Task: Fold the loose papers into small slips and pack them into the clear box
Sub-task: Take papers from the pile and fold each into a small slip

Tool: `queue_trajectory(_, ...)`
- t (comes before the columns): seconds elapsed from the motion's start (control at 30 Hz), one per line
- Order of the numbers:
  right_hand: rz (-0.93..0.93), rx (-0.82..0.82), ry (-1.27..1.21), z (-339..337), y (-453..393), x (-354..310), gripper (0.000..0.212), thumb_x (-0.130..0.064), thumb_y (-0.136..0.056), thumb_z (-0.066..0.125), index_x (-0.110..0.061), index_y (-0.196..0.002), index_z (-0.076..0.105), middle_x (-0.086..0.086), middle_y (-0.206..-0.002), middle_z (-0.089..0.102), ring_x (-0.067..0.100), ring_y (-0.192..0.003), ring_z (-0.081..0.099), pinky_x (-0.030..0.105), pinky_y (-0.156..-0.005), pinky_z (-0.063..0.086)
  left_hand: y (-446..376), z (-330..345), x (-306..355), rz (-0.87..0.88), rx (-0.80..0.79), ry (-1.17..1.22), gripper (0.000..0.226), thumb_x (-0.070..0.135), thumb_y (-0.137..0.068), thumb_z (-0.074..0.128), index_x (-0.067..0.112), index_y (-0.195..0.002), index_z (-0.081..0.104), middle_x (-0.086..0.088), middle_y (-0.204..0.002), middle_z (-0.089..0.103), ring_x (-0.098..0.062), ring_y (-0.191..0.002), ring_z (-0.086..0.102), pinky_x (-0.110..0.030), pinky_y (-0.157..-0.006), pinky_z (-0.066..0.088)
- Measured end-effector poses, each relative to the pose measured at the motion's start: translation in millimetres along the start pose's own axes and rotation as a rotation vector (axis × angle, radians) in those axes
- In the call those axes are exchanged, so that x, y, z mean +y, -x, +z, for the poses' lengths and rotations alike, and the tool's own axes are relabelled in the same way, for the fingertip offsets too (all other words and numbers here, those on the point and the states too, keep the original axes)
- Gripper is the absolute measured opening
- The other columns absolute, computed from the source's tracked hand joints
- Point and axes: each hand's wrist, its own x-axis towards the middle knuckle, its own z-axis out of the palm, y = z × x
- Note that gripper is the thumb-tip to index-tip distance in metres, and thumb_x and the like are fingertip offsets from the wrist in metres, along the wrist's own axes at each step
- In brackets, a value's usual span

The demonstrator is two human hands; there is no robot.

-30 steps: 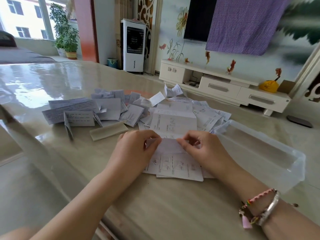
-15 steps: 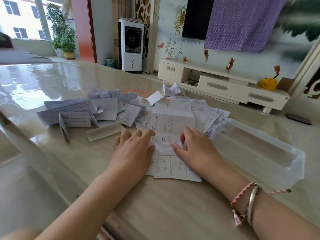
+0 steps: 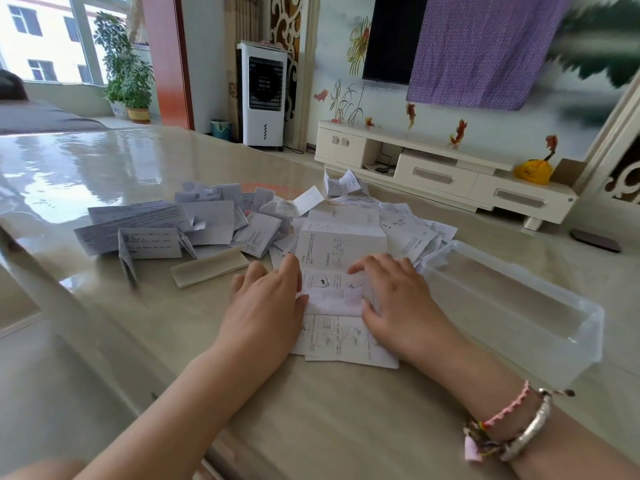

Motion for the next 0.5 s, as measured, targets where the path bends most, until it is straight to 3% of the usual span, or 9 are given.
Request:
queue_trajectory(0.17,-0.202,-0.118,-0.182,-2.8,3.1,0.8,0.035,-0.037,-0.09,0.062,-0.029,-0.124,0.057,-0.012,-0.116,0.06,0.004,-0.109,0.049,0.027,-0.099,0.039,0.0,1.9,-5.3,0.021,-0.029,0.057,0.022,0.043,-0.094,0.048,0.028,-0.093,0.033,0.011,-0.077,0.049,-0.016,-0.098,0.037,-0.031,-0.088,0.026)
queue_trajectory(0.27,-0.258,-0.078,-0.101,-4.0,1.5,4.0,0.035,-0.037,-0.09,0.06,-0.027,-0.124,0.058,-0.01,-0.114,0.063,0.007,-0.107,0.054,0.031,-0.099,0.041,1.0,1.5,-6.4,0.011,-0.044,0.089,0.027,0.049,-0.091,0.051,0.029,-0.092,0.033,0.011,-0.074,0.048,-0.015,-0.095,0.034,-0.031,-0.083,0.023)
queue_trajectory(0.37,-0.305,-0.078,-0.005,-9.6,3.3,4.3,0.033,-0.037,-0.091,0.06,-0.027,-0.122,0.06,-0.01,-0.12,0.063,0.009,-0.111,0.056,0.028,-0.097,0.039,1.7,2.0,-7.9,0.019,-0.018,0.09,0.025,0.047,-0.091,0.053,0.03,-0.093,0.035,0.012,-0.077,0.048,-0.014,-0.095,0.033,-0.03,-0.079,0.019)
queue_trajectory(0.5,-0.305,-0.093,0.013,-13.0,8.4,3.9,0.036,-0.044,-0.086,0.058,-0.03,-0.119,0.064,-0.015,-0.124,0.061,0.007,-0.113,0.054,0.035,-0.097,0.04,1.1,-0.1,-5.1,0.048,0.0,0.086,0.019,0.041,-0.092,0.055,0.032,-0.096,0.039,0.015,-0.079,0.046,-0.013,-0.095,0.035,-0.029,-0.076,0.017)
